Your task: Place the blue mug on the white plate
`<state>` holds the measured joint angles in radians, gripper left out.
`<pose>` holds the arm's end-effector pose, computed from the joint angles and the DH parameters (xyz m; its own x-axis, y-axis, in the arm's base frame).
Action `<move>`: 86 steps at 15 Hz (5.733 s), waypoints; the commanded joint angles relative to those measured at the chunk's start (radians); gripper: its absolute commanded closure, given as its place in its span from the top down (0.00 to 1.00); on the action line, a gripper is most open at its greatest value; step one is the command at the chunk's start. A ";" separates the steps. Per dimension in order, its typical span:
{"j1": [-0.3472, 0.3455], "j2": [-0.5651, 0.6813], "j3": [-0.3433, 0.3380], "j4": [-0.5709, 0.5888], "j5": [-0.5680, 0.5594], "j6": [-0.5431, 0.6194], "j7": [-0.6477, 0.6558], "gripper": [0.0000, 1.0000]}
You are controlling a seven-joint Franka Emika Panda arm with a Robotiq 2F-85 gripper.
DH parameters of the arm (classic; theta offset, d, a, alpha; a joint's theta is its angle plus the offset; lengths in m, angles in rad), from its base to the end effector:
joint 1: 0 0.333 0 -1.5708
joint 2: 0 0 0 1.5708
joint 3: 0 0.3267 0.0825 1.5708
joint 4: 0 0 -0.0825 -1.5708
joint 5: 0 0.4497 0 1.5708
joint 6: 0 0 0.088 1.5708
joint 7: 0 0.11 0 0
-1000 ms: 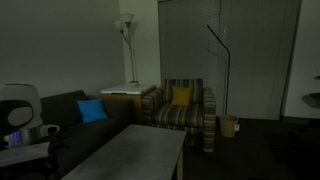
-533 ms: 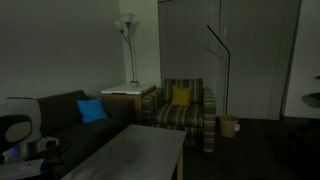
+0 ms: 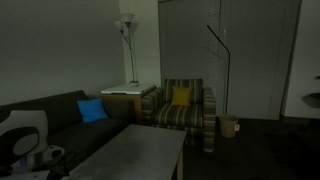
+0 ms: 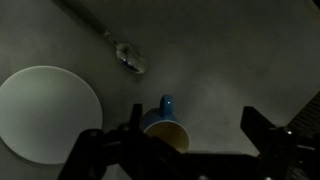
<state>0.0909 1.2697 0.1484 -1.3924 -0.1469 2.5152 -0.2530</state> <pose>0.6742 0.1586 -0.1246 0.8585 0.5016 -0.1069 0.4923 -0.8644 -0.1024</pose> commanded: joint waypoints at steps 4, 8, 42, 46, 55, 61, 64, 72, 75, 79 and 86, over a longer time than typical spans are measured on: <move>-0.004 0.051 0.010 0.036 0.014 0.062 -0.022 1.00; -0.049 0.156 0.053 0.135 0.055 0.115 -0.056 1.00; 0.002 0.212 -0.008 0.163 0.050 0.149 -0.030 0.65; 0.004 0.212 -0.011 0.163 0.049 0.149 -0.030 0.50; 0.014 0.212 -0.029 0.165 0.044 0.153 -0.020 0.52; 0.017 0.212 -0.034 0.167 0.043 0.152 -0.018 0.32; 0.019 0.212 -0.036 0.167 0.042 0.152 -0.017 0.32; 0.023 0.211 -0.039 0.170 0.038 0.149 -0.018 0.03; 0.024 0.211 -0.039 0.171 0.036 0.148 -0.019 0.03; 0.029 0.211 -0.041 0.178 0.031 0.146 -0.017 0.03; 0.058 0.210 -0.072 0.233 0.007 0.136 -0.003 0.03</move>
<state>0.1215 1.4797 0.1134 -1.1880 -0.1196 2.6522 -0.2797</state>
